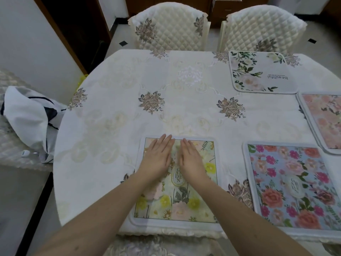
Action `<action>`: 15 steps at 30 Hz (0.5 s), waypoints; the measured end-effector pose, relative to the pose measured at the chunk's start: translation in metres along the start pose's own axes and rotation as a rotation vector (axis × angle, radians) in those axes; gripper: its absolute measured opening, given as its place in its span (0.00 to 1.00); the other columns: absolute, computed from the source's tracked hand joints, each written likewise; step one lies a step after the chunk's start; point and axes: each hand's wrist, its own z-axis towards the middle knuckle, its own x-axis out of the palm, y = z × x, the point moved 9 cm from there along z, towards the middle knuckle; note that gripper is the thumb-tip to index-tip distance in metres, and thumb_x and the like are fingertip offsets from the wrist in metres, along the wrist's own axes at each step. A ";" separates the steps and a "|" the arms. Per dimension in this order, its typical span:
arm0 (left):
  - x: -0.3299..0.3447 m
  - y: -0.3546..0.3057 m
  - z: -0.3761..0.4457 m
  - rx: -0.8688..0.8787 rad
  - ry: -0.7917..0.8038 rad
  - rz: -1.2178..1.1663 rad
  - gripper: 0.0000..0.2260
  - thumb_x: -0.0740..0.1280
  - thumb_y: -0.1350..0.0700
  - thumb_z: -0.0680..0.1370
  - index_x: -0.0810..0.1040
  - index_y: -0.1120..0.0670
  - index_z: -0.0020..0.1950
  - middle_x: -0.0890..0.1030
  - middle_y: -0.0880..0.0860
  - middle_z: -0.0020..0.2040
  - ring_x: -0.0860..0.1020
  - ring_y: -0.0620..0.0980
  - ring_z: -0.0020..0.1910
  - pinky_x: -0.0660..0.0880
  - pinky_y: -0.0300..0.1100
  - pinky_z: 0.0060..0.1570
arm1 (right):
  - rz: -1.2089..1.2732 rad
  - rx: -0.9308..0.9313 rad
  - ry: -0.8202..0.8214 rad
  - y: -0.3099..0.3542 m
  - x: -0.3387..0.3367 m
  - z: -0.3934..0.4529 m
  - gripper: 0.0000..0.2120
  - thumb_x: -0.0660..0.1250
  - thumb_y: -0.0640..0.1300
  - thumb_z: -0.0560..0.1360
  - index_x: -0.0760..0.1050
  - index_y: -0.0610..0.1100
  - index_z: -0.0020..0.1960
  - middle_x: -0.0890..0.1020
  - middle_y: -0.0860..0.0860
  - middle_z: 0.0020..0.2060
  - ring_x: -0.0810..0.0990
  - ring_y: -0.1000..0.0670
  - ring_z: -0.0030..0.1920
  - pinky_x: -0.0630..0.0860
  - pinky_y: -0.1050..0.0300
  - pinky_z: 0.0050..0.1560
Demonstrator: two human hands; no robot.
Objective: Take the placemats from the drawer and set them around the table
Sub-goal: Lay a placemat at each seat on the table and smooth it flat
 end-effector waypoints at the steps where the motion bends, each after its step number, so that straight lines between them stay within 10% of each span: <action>1: 0.005 -0.001 0.006 0.032 0.028 0.037 0.22 0.57 0.56 0.83 0.63 0.57 0.78 0.63 0.54 0.79 0.57 0.53 0.79 0.48 0.49 0.77 | -0.049 -0.006 0.012 0.001 0.005 0.007 0.26 0.50 0.45 0.84 0.51 0.41 0.80 0.55 0.47 0.80 0.48 0.49 0.80 0.44 0.56 0.78; 6: 0.041 0.012 0.017 0.068 0.195 0.146 0.25 0.46 0.51 0.85 0.47 0.55 0.82 0.47 0.51 0.82 0.43 0.49 0.81 0.39 0.47 0.78 | -0.197 -0.045 0.045 0.002 0.025 0.025 0.28 0.48 0.47 0.84 0.46 0.41 0.81 0.50 0.47 0.80 0.44 0.50 0.80 0.43 0.53 0.79; 15: 0.046 0.018 0.018 0.013 0.161 0.098 0.28 0.39 0.46 0.82 0.48 0.54 0.81 0.48 0.49 0.81 0.45 0.46 0.80 0.43 0.48 0.79 | -0.266 -0.009 0.023 -0.009 0.038 0.027 0.28 0.41 0.51 0.83 0.42 0.45 0.81 0.45 0.51 0.80 0.40 0.54 0.79 0.36 0.55 0.77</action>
